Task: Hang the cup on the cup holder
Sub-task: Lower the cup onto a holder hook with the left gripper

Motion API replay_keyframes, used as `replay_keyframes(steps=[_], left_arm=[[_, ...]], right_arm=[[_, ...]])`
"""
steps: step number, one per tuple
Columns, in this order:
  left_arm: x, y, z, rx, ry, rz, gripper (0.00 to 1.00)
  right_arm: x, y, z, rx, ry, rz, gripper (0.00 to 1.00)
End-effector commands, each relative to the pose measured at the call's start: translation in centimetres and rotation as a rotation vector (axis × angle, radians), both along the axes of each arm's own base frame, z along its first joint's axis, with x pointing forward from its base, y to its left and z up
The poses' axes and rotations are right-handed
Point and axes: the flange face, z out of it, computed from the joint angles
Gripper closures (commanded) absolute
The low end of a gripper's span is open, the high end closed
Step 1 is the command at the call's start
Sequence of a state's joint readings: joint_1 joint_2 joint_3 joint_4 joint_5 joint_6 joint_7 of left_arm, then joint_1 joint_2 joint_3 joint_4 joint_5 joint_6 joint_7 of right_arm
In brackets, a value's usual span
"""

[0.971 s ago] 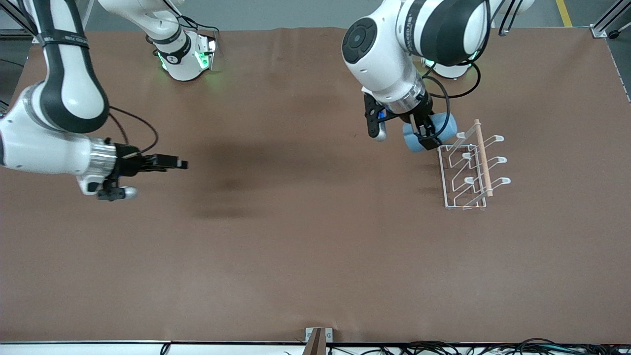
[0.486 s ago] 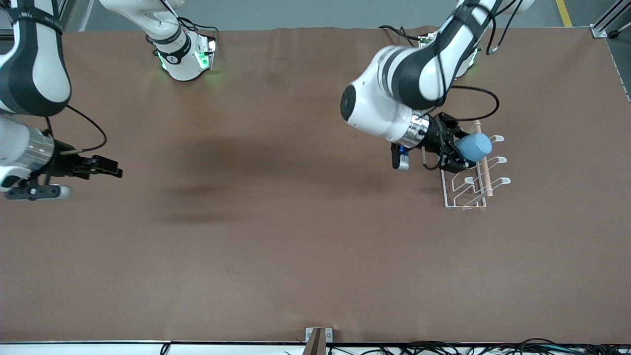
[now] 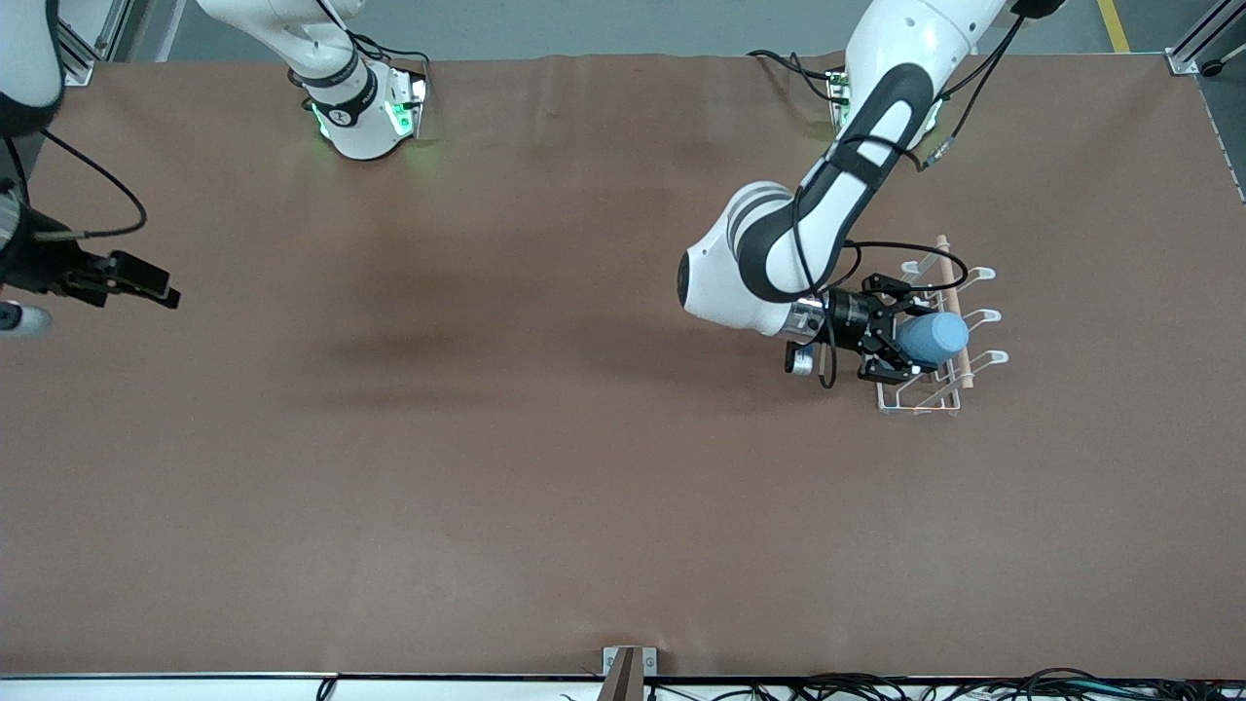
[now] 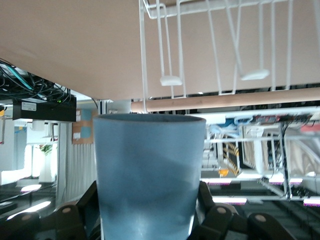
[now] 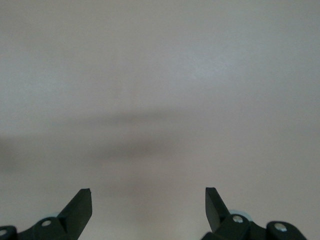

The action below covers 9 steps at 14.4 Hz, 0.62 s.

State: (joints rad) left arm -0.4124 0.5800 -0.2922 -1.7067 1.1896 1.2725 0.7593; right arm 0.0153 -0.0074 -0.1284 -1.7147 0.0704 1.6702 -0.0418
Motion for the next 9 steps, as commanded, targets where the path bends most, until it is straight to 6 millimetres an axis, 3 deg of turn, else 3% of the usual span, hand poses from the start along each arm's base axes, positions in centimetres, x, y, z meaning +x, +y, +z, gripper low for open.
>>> replay_keyframes(steps=[1, 3, 5, 9], left_arm=[[0.6, 1.5, -0.2, 0.057, 0.024, -0.019, 1.00], [0.2, 1.8, -1.4, 0.083, 0.050, -0.033, 1.00], [-0.4, 2.1, -2.4, 0.100, 0.058, -0.039, 1.00], [-0.7, 2.2, -4.9, 0.110, 0.050, -0.036, 1.00]], right_arm=[[-0.5, -2.3, 3.3, -0.023, -0.030, -0.056, 0.00], [-0.8, -3.2, 6.3, -0.043, -0.056, -0.072, 0.00], [-1.7, -3.3, 6.6, -0.040, -0.013, -0.160, 0.00], [-3.1, -1.3, 8.9, -0.046, -0.039, -0.168, 0.00]])
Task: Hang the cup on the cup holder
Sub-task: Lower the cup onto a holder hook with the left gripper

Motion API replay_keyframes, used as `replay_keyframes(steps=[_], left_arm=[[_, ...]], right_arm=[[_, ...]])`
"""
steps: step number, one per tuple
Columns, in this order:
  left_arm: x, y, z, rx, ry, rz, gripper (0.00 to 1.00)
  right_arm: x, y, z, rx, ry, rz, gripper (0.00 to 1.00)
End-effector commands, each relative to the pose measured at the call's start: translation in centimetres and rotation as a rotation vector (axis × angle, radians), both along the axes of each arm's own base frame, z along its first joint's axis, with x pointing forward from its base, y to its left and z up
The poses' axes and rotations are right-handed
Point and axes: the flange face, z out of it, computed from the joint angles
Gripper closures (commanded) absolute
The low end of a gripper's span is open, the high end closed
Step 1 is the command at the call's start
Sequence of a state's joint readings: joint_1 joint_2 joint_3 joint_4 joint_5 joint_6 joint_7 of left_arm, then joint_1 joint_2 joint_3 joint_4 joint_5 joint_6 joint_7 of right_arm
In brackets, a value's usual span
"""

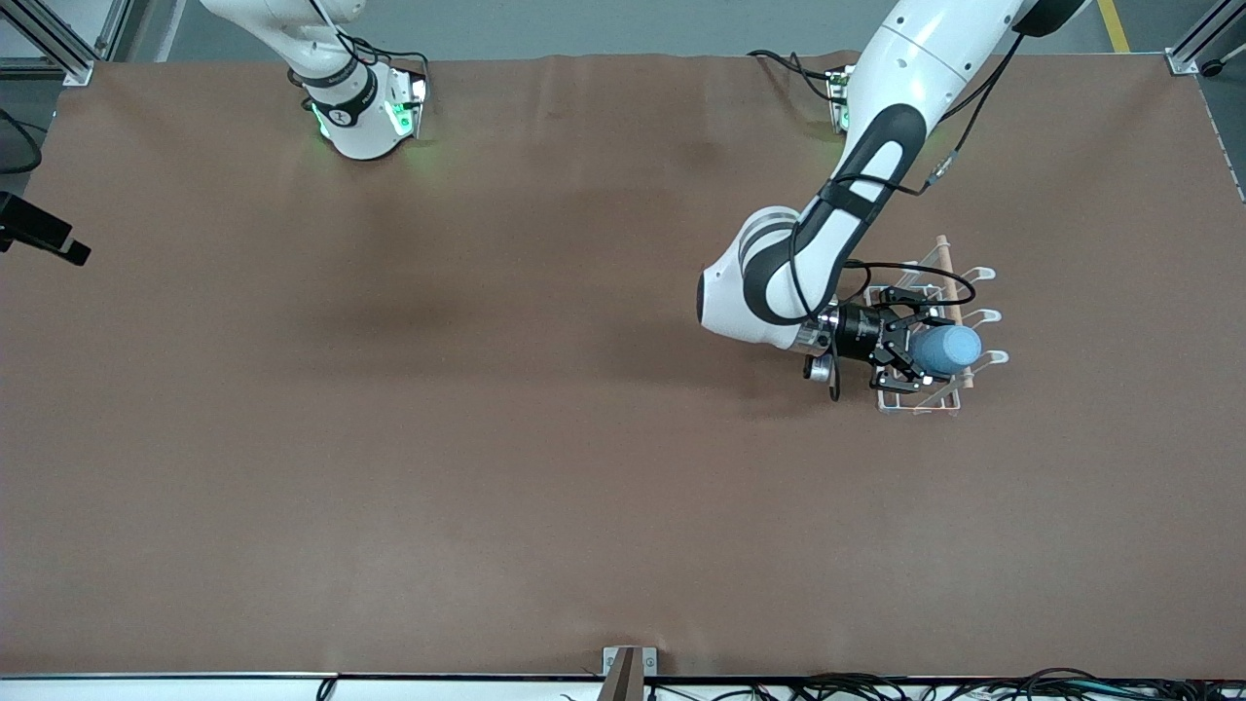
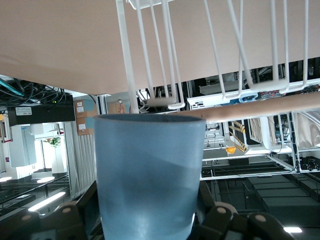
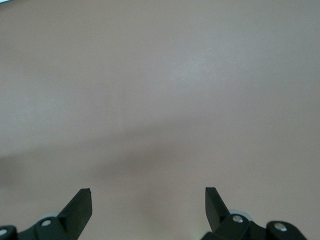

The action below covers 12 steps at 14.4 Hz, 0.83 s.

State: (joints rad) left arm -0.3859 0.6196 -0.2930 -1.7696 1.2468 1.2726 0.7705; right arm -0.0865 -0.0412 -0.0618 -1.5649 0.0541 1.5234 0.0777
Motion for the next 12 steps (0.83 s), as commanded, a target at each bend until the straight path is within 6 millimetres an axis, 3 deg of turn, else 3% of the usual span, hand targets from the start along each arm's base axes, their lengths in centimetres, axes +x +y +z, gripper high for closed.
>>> replay_keyframes(steps=[1, 6, 12], left_arm=[[-0.4, 0.2, -1.5, 0.030, -0.017, -0.011, 0.99], [-0.2, 1.1, -3.6, 0.020, -0.083, 0.015, 0.95], [-0.4, 1.2, -3.8, 0.016, -0.082, 0.026, 0.89]], right_arm=[[-0.9, 0.3, 1.5, -0.023, -0.016, -0.017, 0.00], [-0.8, -0.1, 1.7, -0.031, -0.031, 0.034, 0.00], [-0.6, -0.1, 1.6, -0.101, -0.027, 0.067, 0.00]])
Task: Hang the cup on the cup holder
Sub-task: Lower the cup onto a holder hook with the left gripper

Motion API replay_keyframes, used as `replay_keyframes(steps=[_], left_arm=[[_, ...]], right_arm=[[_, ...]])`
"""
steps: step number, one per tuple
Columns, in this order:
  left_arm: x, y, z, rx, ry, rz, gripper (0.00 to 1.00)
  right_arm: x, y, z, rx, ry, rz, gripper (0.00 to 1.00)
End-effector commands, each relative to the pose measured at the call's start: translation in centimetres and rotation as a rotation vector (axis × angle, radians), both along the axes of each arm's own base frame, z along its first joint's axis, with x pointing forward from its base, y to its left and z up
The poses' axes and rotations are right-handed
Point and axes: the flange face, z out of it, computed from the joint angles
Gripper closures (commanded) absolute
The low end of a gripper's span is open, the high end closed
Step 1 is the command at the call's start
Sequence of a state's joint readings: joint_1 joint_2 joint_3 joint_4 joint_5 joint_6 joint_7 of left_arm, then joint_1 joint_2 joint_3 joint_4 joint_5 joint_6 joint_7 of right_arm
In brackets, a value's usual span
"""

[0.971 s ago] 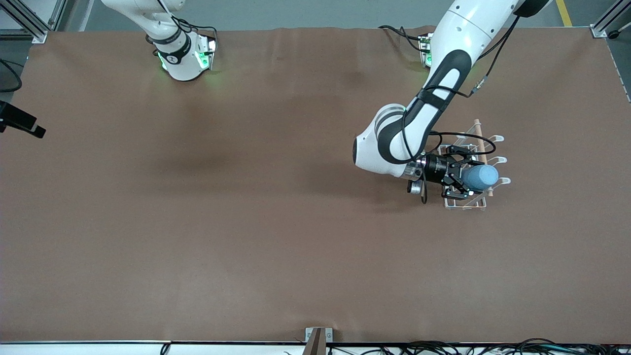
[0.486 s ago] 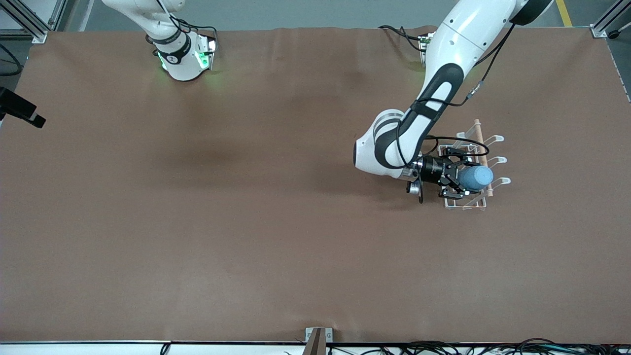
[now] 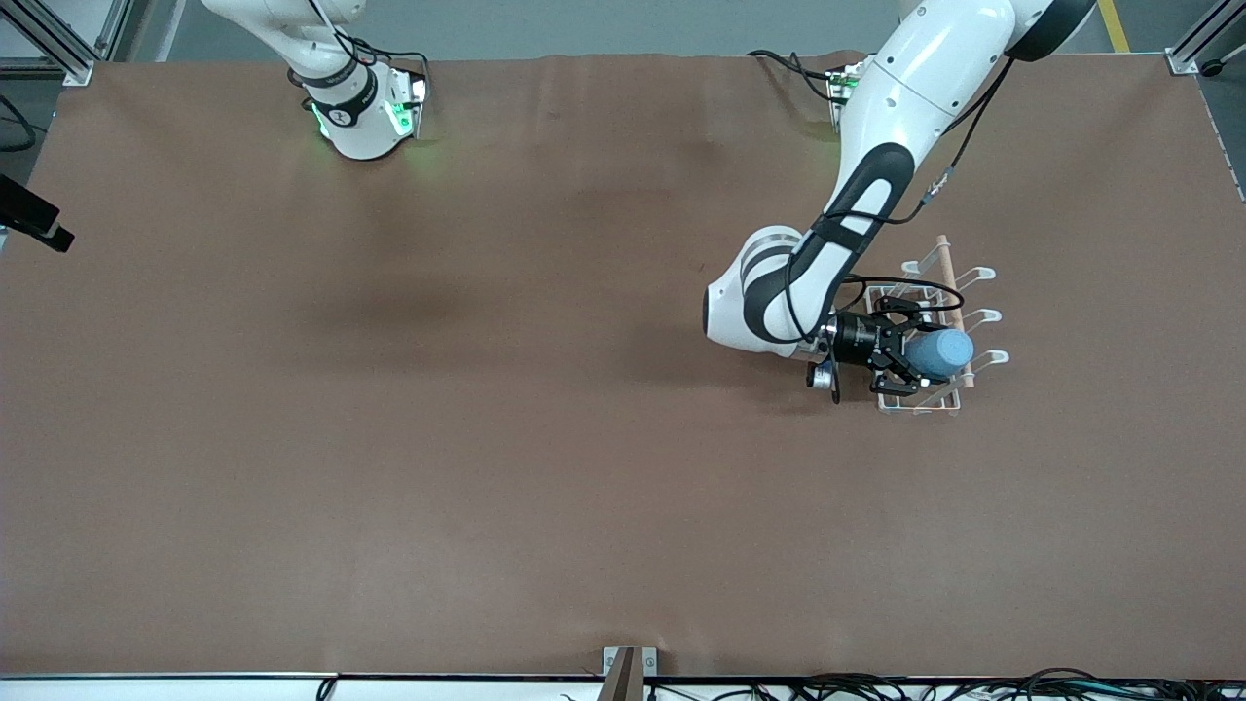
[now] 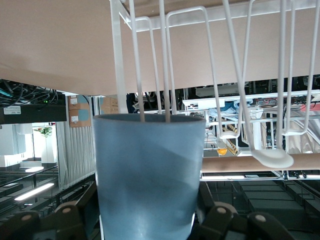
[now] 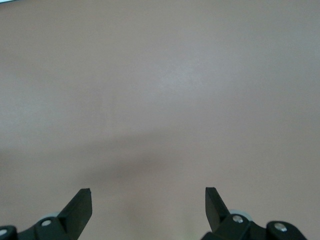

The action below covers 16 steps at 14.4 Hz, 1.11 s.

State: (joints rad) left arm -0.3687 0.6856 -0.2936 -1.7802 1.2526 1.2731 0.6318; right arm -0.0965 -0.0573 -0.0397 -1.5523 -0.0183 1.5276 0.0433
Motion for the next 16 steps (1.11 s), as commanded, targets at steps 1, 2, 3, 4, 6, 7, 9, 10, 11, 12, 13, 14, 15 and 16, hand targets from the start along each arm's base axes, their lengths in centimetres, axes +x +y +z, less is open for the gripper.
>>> replay_keyframes(steps=[1, 2, 3, 4, 6, 7, 9, 10, 11, 12, 13, 14, 15, 16], left_arm=[[0.1, -0.2, 0.4, 0.008, -0.013, -0.004, 0.70], [0.1, -0.3, 0.5, 0.006, -0.018, -0.006, 0.47], [-0.1, -0.4, 0.5, 0.008, -0.020, -0.003, 0.13], [0.0, -0.5, 0.7, 0.006, -0.021, 0.001, 0.00], [0.3, -0.7, 1.3, -0.004, -0.032, 0.013, 0.00], [0.3, -0.8, 1.4, -0.002, -0.035, 0.014, 0.00], [0.5, -1.1, 1.8, -0.006, -0.043, 0.014, 0.00], [1.0, -1.2, 2.2, -0.014, -0.054, 0.019, 0.00], [1.3, -1.3, 2.6, -0.019, -0.063, 0.021, 0.00], [1.6, -1.4, 3.4, -0.022, -0.080, 0.028, 0.00], [2.2, -1.6, 4.4, -0.027, -0.100, 0.041, 0.00], [2.5, -1.7, 5.1, -0.036, -0.114, 0.047, 0.00], [2.8, -2.0, 6.4, -0.056, -0.135, 0.056, 0.00], [3.1, -1.9, 7.7, -0.082, -0.149, 0.079, 0.00]], right_arm=[[-0.1, 0.0, 0.1, -0.026, -0.003, 0.032, 0.00], [-0.1, 0.1, 0.1, -0.024, 0.000, 0.034, 0.00], [-0.1, 0.2, 0.1, -0.024, 0.001, 0.035, 0.00], [-0.1, 0.1, 0.1, -0.024, 0.001, 0.034, 0.00], [-0.1, 0.1, 0.1, -0.026, -0.001, 0.043, 0.00], [-0.1, 0.4, 0.1, -0.025, -0.001, 0.052, 0.00], [0.0, 0.9, 0.1, -0.024, -0.002, 0.060, 0.00], [0.0, 1.0, 0.1, -0.023, 0.003, 0.061, 0.00], [0.0, 0.9, 0.1, -0.023, 0.001, 0.060, 0.00], [0.0, 0.9, 0.2, -0.026, -0.004, 0.060, 0.00], [0.0, 0.9, 0.4, -0.025, -0.008, 0.060, 0.00], [0.0, 0.9, 0.5, -0.025, -0.011, 0.060, 0.00], [0.0, 1.0, 0.5, -0.025, -0.011, 0.061, 0.00], [0.0, 1.0, 0.5, -0.022, -0.013, 0.062, 0.00]])
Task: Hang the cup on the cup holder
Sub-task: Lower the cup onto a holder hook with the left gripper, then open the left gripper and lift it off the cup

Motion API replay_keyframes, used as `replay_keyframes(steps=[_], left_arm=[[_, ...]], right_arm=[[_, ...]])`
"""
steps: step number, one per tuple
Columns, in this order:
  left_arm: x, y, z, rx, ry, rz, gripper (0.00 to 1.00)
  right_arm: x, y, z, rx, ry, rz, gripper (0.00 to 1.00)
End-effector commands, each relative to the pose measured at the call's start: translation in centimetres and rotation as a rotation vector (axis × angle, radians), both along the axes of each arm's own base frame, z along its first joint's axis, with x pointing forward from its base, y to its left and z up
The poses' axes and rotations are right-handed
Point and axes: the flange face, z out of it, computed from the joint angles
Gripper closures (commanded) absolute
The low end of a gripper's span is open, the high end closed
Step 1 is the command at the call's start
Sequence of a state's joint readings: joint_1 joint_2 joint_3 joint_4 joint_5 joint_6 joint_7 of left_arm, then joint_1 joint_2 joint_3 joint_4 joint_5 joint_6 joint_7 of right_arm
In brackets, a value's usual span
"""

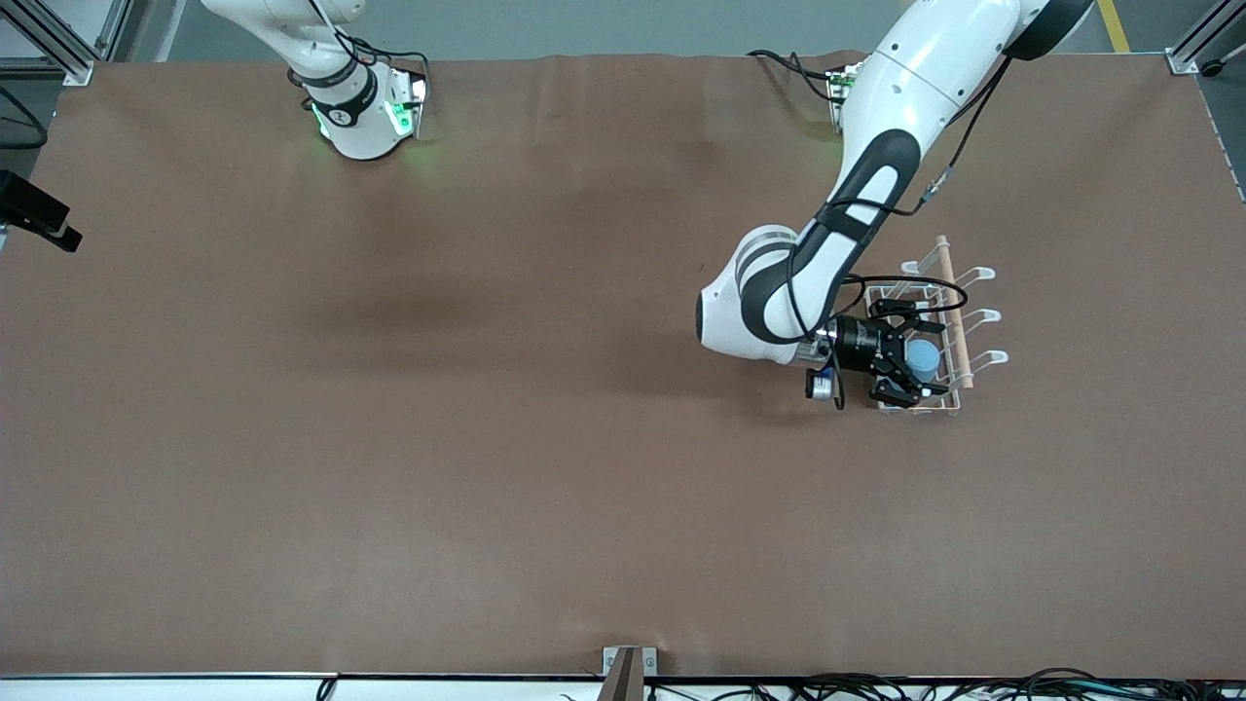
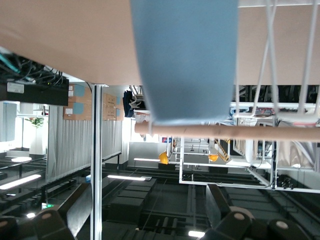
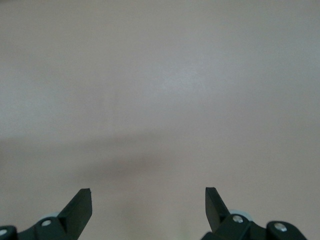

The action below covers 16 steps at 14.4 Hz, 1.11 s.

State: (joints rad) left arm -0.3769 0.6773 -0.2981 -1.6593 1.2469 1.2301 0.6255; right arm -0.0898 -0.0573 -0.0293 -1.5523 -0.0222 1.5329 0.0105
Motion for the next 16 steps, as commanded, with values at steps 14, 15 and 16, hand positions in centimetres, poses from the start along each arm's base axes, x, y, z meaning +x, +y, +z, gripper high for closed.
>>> replay_keyframes(steps=[14, 15, 16], left_arm=[[3.3, 5.9, 26.2, -0.734, -0.619, 0.771, 0.00], [3.6, 7.7, 28.0, -0.795, -0.684, 0.849, 0.00], [3.7, 9.1, 29.9, -0.873, -0.754, 0.927, 0.00]], right_arm=[[-0.2, -1.2, 0.4, -0.010, -0.011, 0.000, 0.00], [-0.1, -1.4, 0.4, -0.005, -0.023, -0.011, 0.00], [0.1, -1.5, 0.6, 0.018, -0.046, -0.017, 0.00]])
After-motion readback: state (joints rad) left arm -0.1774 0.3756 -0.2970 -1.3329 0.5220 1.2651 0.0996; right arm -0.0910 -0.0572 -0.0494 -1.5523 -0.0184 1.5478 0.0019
